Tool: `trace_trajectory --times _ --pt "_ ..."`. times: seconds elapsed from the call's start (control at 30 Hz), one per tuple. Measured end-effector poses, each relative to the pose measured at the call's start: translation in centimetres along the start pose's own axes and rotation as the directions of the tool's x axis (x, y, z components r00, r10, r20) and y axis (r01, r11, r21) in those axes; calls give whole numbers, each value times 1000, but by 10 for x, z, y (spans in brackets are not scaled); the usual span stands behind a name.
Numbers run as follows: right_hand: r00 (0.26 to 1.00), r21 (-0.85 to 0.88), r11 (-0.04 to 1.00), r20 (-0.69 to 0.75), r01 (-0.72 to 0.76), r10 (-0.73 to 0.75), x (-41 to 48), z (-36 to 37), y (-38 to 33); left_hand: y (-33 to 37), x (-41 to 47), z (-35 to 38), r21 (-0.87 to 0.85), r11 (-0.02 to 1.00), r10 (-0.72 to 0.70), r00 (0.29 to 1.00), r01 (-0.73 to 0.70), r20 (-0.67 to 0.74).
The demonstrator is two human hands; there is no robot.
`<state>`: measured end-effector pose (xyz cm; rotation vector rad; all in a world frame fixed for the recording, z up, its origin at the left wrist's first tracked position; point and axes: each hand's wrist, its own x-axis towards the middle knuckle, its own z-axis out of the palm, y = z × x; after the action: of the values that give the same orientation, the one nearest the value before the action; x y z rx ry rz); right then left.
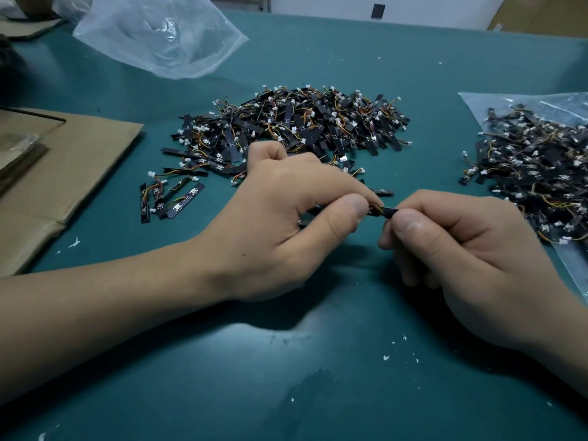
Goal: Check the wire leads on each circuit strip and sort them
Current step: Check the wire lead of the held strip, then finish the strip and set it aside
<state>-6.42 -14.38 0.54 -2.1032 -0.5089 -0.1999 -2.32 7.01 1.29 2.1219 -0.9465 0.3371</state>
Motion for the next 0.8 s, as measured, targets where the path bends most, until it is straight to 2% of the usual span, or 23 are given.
trace_trajectory --times 0.23,0.57,0.8 --pt "994 -108 989 63 99 -93 -2 0 -1 0 2 -1 -41 999 33 999 -31 41" --pt "994 -107 989 47 104 -99 -2 -1 -1 -2 1 -3 -65 997 39 994 -32 104" --pt "994 -70 992 41 100 -97 -2 -1 -2 -3 2 -2 -10 998 67 994 -67 85"
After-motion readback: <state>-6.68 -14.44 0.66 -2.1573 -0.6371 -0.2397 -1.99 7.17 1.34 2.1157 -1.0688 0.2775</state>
